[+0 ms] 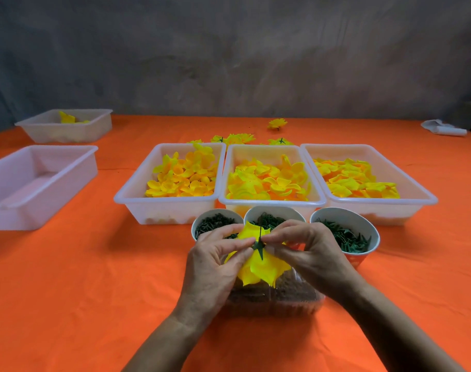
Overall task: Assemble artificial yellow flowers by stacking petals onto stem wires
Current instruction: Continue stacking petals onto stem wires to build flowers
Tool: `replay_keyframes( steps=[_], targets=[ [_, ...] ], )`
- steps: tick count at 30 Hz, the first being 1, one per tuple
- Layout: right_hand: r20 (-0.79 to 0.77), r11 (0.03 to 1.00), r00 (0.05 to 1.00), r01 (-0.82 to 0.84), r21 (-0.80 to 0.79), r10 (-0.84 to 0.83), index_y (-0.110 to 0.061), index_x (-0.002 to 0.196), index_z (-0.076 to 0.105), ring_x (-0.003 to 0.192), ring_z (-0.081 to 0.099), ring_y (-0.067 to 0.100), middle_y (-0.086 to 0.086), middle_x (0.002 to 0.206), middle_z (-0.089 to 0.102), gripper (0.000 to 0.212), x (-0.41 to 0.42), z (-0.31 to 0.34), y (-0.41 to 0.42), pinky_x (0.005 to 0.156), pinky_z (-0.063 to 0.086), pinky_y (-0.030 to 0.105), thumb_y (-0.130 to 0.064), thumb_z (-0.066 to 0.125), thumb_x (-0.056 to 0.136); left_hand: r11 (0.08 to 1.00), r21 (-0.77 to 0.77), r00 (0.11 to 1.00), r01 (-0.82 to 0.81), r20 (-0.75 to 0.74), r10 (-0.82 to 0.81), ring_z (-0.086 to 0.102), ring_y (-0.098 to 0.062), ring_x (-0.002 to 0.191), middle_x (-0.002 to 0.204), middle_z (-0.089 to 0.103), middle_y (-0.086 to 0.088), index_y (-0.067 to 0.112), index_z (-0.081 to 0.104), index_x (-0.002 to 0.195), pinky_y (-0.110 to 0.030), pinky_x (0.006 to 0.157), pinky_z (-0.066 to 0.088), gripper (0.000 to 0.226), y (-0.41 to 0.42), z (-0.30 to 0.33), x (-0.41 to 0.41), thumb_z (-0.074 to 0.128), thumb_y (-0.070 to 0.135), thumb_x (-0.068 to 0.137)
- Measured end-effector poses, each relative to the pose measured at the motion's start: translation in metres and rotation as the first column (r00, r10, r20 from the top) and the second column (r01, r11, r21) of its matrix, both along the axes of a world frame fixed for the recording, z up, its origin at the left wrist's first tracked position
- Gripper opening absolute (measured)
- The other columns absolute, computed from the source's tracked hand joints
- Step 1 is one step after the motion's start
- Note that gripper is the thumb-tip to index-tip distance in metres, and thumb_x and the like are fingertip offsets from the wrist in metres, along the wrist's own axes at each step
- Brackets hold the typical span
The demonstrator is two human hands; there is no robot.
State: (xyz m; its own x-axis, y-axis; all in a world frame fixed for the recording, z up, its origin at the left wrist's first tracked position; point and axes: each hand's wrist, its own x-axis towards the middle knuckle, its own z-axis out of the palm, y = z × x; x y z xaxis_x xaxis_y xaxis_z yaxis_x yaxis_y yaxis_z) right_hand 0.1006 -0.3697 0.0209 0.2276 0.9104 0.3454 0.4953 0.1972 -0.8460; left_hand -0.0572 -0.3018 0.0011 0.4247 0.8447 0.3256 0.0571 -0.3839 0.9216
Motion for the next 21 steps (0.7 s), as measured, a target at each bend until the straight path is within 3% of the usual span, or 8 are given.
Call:
replay_keyframes(
  steps=[3,6,9,11,15,19,21],
  targets=[
    [0.011,0.999,0.999,0.042,-0.012,-0.042,-0.020,0.084,0.077,0.074,0.064,0.006,-0.004,0.079,0.070,0.020,0.001,0.002,0.000,0.069,0.050,0.030,-0.002,0.072,0.079,0.999,0.003,0.999,-0.037,0.010,0.037,0.058,0.002,0.105,0.108,0.067,0.008,0.024,0.074,0.088,-0.009,0.080,0.047,0.025,-0.001,0.000,-0.002,0.074,0.002,0.076],
    [0.032,0.996,0.996,0.087,-0.006,-0.086,-0.021,0.085,0.077,0.076,0.064,0.006,-0.008,0.081,0.071,0.018,0.002,0.003,0.000,0.073,0.052,0.035,-0.004,0.070,0.081,0.996,0.000,0.994,-0.091,0.066,0.090,0.059,0.011,0.096,0.103,0.067,0.004,0.020,0.075,0.082,-0.004,0.069,0.045,0.021,-0.001,0.001,-0.002,0.073,0.000,0.075],
    [0.034,0.996,0.996,0.087,0.018,-0.087,-0.026,0.083,0.076,0.080,0.064,0.008,-0.009,0.082,0.070,0.019,0.000,0.000,0.000,0.071,0.050,0.032,-0.008,0.072,0.080,0.992,0.025,0.989,-0.121,0.084,0.119,0.060,-0.001,0.102,0.101,0.068,0.005,0.022,0.075,0.078,-0.003,0.068,0.043,0.021,-0.001,0.001,-0.001,0.074,0.001,0.075],
    [0.048,0.996,0.995,0.082,0.018,-0.083,-0.030,0.081,0.076,0.085,0.063,0.013,-0.007,0.084,0.068,0.015,-0.003,-0.003,0.001,0.068,0.048,0.028,-0.015,0.075,0.078,0.989,0.078,0.992,-0.123,0.023,0.121,0.056,-0.007,0.108,0.103,0.067,0.010,0.028,0.075,0.079,-0.009,0.073,0.046,0.020,-0.002,0.001,0.001,0.077,0.009,0.074],
    [0.062,0.995,0.994,0.093,0.033,-0.095,-0.035,0.077,0.074,0.088,0.061,0.015,-0.007,0.084,0.065,0.017,-0.007,-0.007,0.005,0.070,0.046,0.028,-0.019,0.078,0.075,0.977,0.176,0.986,-0.123,-0.092,0.140,0.054,-0.009,0.112,0.109,0.064,0.014,0.027,0.077,0.090,-0.043,0.089,0.048,0.020,-0.005,-0.001,0.004,0.079,0.018,0.073],
    [0.096,0.994,0.990,0.096,0.058,-0.101,-0.025,0.076,0.076,0.085,0.060,0.015,-0.008,0.079,0.064,0.006,-0.006,-0.008,0.009,0.072,0.048,0.031,-0.021,0.079,0.073,0.949,0.291,0.976,-0.121,-0.139,0.167,0.050,-0.008,0.114,0.112,0.063,0.016,0.029,0.077,0.093,-0.051,0.082,0.049,0.017,-0.006,-0.001,0.004,0.076,0.026,0.076],
    [0.119,0.991,0.987,0.102,0.085,-0.112,-0.022,0.075,0.076,0.084,0.059,0.015,-0.008,0.078,0.063,0.004,-0.007,-0.009,0.009,0.068,0.044,0.027,-0.022,0.080,0.072,0.944,0.315,0.977,-0.103,-0.145,0.155,0.047,-0.005,0.114,0.113,0.064,0.019,0.030,0.077,0.093,-0.052,0.082,0.049,0.020,-0.005,-0.003,0.004,0.069,0.035,0.075]
  ],
)
